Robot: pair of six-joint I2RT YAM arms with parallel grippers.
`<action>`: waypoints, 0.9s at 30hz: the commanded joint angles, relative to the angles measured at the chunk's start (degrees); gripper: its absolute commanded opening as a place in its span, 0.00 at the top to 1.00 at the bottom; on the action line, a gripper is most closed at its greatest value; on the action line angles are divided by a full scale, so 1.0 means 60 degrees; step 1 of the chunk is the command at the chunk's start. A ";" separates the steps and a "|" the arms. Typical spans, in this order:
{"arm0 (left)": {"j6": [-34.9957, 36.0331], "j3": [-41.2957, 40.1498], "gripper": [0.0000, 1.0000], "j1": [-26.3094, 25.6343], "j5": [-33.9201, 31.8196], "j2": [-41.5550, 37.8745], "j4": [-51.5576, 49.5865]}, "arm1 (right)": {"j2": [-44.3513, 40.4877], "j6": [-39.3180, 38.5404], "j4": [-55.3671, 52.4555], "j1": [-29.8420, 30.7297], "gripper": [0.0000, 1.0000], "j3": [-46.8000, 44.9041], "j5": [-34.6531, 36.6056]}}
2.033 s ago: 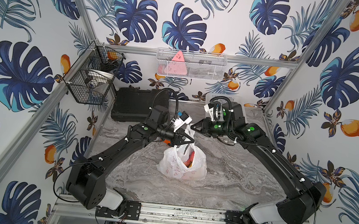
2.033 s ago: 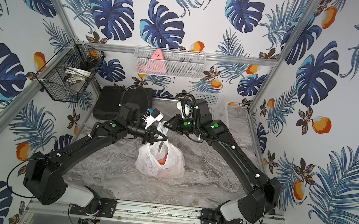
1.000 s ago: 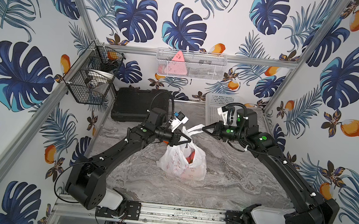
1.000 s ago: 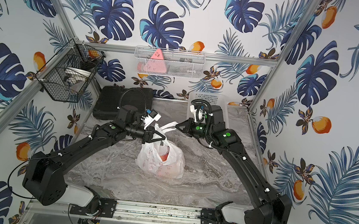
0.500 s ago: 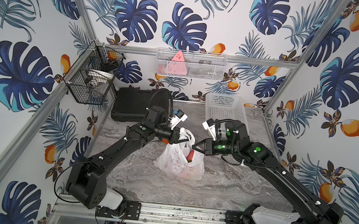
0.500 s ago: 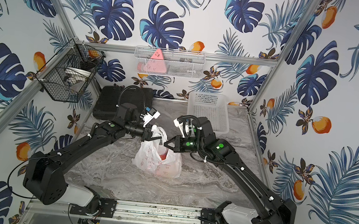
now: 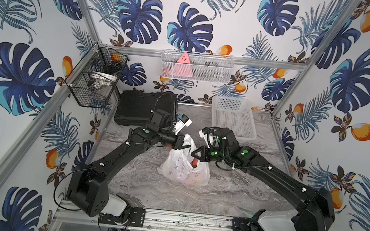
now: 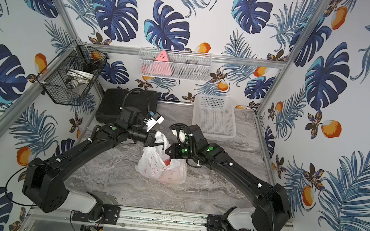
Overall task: Place the peach into a plastic bag & tie a knot
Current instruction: Cross the plastic bag at the center of the board.
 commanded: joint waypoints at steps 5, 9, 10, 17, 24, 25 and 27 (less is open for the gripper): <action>0.0709 -0.0094 0.82 0.0012 -0.0396 -0.0339 -0.0650 | 0.0165 0.0024 -0.0069 0.0007 1.00 0.0056 0.0811; 0.0976 -0.0031 0.76 0.0032 -0.0588 -0.0483 -0.1100 | 0.0187 0.0201 0.0118 0.0007 1.00 0.0060 0.0553; 0.1013 -0.0020 0.75 0.0034 -0.0592 -0.0495 -0.1189 | 0.0185 0.0229 0.0134 0.0006 1.00 0.0068 0.0525; 0.1089 -0.0032 0.65 0.0031 -0.0371 -0.0615 -0.1217 | 0.0244 0.0353 -0.0102 0.0006 1.00 0.0281 -0.0037; 0.0896 0.0127 0.65 0.0027 -0.0212 -0.0414 -0.0979 | 0.0334 0.0775 0.0118 0.0253 1.00 0.0281 -0.0348; 0.0893 0.0137 0.66 0.0031 -0.0212 -0.0395 -0.0958 | 0.0371 0.0781 0.0101 0.0305 1.00 0.0281 -0.0320; 0.0865 0.0165 0.69 0.0033 -0.0170 -0.0342 -0.0949 | 0.0404 0.0834 0.0235 0.0436 1.00 0.0255 -0.0251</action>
